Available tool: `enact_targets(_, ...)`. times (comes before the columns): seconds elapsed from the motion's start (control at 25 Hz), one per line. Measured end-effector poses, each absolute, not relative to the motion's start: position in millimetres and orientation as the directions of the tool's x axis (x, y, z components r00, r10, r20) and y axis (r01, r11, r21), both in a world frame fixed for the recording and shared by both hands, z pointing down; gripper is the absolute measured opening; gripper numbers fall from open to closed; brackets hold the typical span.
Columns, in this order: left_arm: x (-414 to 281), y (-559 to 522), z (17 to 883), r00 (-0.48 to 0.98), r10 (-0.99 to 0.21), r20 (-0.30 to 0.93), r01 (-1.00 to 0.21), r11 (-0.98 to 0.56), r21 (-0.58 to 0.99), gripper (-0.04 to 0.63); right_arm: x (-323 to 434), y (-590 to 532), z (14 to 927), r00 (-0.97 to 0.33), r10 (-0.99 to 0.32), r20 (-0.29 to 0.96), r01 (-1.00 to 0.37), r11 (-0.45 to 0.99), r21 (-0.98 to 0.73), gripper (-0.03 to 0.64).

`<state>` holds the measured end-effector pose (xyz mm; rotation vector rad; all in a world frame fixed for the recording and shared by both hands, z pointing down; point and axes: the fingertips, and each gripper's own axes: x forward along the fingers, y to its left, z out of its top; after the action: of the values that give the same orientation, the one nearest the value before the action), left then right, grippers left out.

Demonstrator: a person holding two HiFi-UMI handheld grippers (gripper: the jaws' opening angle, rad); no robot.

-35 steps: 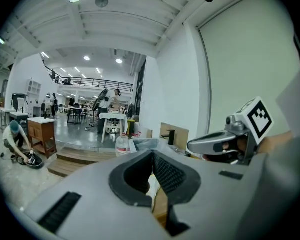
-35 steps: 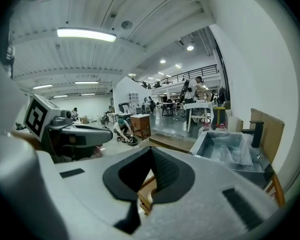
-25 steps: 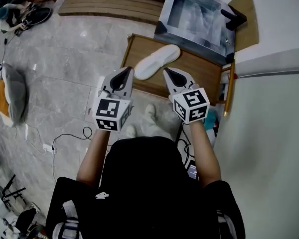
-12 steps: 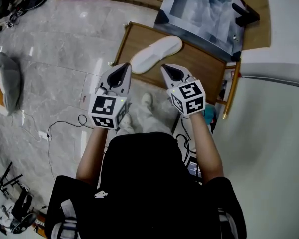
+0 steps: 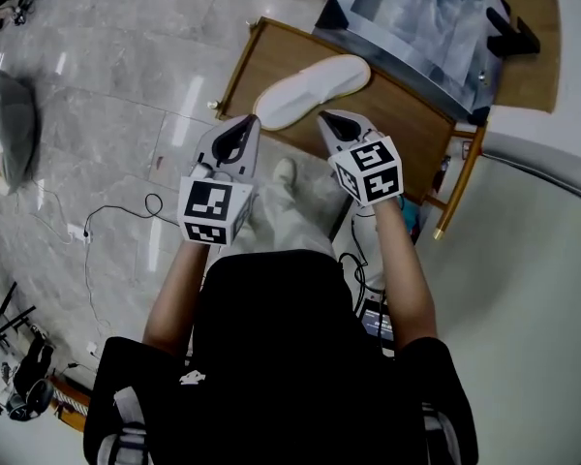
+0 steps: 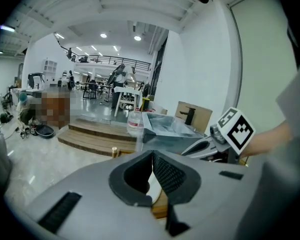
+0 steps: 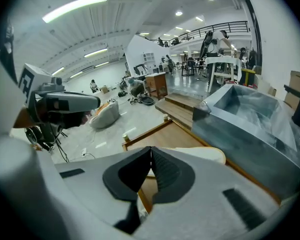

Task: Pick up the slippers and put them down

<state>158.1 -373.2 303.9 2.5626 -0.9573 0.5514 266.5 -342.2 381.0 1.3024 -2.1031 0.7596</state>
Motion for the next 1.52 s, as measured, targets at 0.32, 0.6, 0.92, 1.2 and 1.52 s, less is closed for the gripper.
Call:
enact_targets(0.32, 153, -379, 330, 0.668, -0.557, 0.494, -0.702, -0.692, 0.169, 0.006, 264, -356, 426, -0.398, -0.512, 0.761, -0.878, 0.452, -0.155, 0.047)
enact_targets(0.6, 145, -378, 350, 0.639, -0.559, 0.528, -0.725, -0.667, 0.171, 0.006, 266, -375, 463, -0.371, -0.481, 0.794, -0.861, 0.498, -0.101, 0.107)
enact_targets(0.92, 141, -377, 368, 0.614, -0.557, 0.559, -0.742, -0.650, 0.168, 0.006, 254, -387, 491, -0.386, -0.406, 0.828, -0.774, 0.631, -0.051, 0.146)
enact_targets(1.2, 137, -380, 377, 0.596, -0.558, 0.577, -0.759, -0.627, 0.176, 0.006, 245, -393, 511, -0.386, -0.323, 0.864, -0.687, 0.725, -0.036, 0.175)
enact_targets(1.52, 128, -381, 383, 0.567, -0.564, 0.600, -0.782, -0.598, 0.176, 0.006, 244, -396, 525, -0.361, -0.311, 0.879, -0.647, 0.763, 0.004, 0.128)
